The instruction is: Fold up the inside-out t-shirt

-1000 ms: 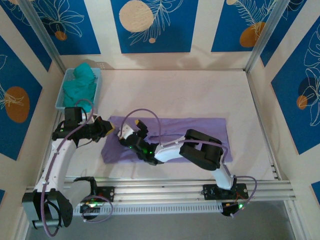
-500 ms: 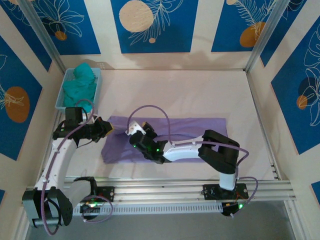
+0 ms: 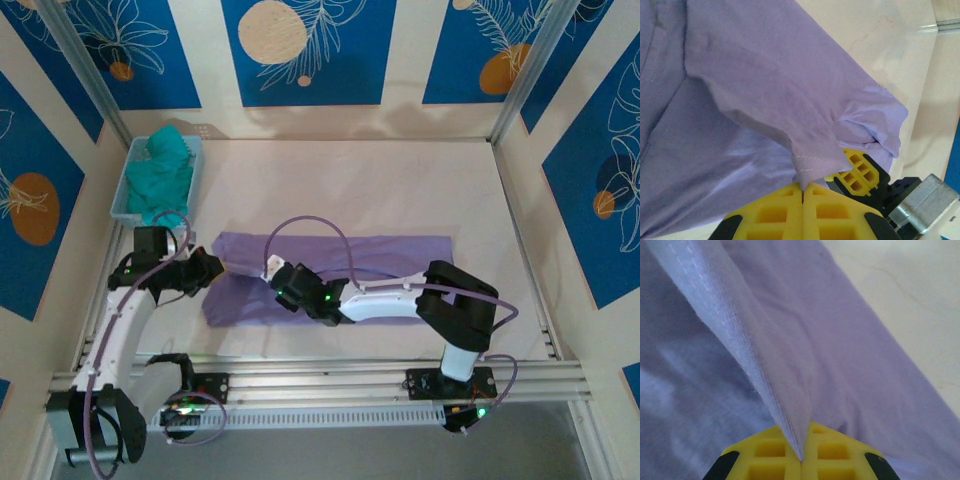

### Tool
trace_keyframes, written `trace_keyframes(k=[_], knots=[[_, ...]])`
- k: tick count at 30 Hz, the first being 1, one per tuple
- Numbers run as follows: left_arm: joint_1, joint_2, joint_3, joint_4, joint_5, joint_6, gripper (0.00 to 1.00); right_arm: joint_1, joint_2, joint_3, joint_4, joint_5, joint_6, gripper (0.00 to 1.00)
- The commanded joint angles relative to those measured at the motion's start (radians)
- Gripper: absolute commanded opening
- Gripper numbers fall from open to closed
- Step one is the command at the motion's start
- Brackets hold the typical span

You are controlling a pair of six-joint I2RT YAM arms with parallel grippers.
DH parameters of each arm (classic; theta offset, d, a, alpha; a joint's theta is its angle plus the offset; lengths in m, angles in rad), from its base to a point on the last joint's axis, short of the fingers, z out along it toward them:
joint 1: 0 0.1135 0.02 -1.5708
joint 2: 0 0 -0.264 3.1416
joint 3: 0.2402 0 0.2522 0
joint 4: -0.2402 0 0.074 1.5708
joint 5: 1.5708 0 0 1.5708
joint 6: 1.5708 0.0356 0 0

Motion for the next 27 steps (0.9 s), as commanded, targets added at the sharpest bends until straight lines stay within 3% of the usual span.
trace_keyframes(k=[1,3,10,14,19,22,27], knots=[[0.012,-0.062,-0.049,-0.044,-0.022,-0.021,0.00,-0.015,-0.036,-0.031,-0.044,-0.222,-0.015,0.00],[0.013,-0.105,-0.082,-0.058,-0.032,-0.043,0.01,-0.018,-0.034,-0.041,-0.058,-0.300,-0.019,0.03],[0.013,-0.219,-0.091,-0.098,-0.170,-0.037,0.43,-0.034,-0.108,-0.078,-0.192,-0.414,-0.053,0.29],[0.012,-0.217,-0.070,-0.028,-0.269,0.004,0.56,-0.081,-0.192,-0.089,-0.202,-0.559,-0.037,0.41],[-0.004,-0.135,-0.129,0.200,-0.277,-0.057,0.62,-0.169,-0.213,-0.117,-0.065,-0.688,0.085,0.46],[-0.024,-0.041,-0.130,0.311,-0.346,-0.035,0.67,-0.217,-0.148,-0.082,-0.018,-0.681,0.212,0.46],[-0.069,0.130,-0.120,0.412,-0.463,0.028,0.78,-0.223,-0.009,-0.009,-0.065,-0.594,0.351,0.37]])
